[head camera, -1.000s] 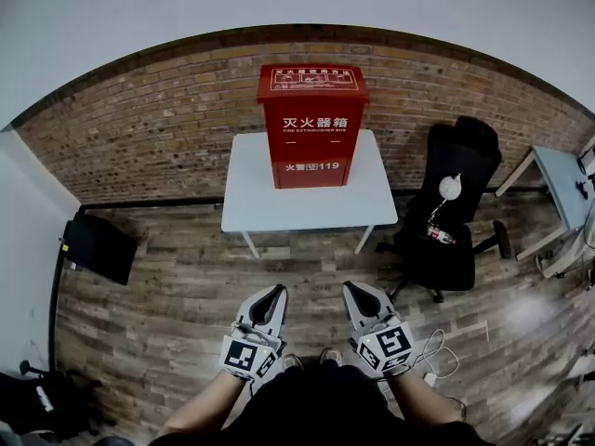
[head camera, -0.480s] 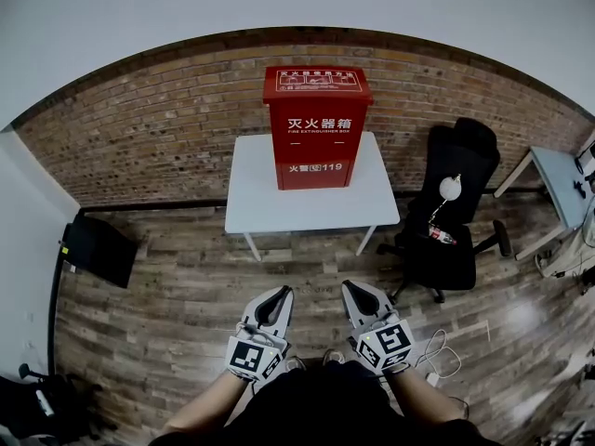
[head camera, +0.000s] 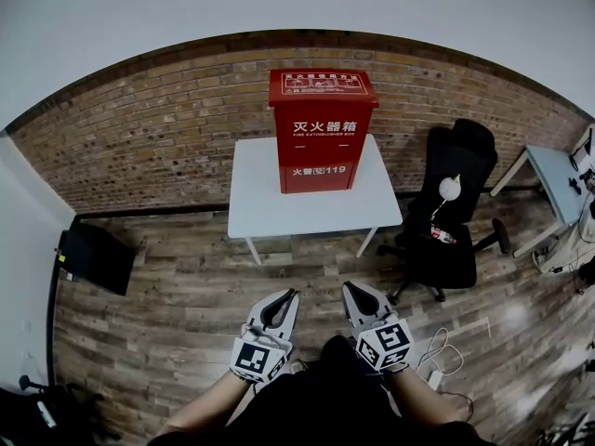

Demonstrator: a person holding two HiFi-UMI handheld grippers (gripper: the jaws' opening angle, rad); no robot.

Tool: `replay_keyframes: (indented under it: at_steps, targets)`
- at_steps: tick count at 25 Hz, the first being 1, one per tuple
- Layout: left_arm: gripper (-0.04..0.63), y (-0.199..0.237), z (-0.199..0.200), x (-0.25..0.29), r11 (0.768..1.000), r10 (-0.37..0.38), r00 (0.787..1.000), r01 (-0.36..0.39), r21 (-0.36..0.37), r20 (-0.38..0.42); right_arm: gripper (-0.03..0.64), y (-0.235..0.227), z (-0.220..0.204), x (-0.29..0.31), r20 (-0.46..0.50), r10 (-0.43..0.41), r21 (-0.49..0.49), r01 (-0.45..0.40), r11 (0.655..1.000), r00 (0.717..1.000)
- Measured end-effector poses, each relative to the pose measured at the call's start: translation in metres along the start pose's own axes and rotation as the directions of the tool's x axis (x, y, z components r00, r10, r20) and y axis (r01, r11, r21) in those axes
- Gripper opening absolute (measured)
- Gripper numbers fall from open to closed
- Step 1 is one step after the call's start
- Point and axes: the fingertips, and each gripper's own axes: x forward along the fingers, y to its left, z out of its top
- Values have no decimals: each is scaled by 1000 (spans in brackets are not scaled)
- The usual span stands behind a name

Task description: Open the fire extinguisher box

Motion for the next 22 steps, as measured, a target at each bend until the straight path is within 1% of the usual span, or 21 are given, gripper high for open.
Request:
replay_keyframes:
  at_steps: [5,9,15,22]
  targets:
    - [63,13,-2,6,1000,-8,1000,8,-22,0,18,-5,-7,8,-17,-24,3,24,1000,1000]
    - [63,22,-4,15,999,-10,1000,9,-35,-5,18,-18,-2,16,-7,-45,13,45,999,999]
    - [63,37,-14,37,999,0,1000,0,-43,-13,18,-35,-10,33,-18,-40,16,41,999,999]
    - [63,63,-15,84,999,27,1000,-27,-21,-13,18,-79,-1,70,-13,-22,21,23,1000,1000]
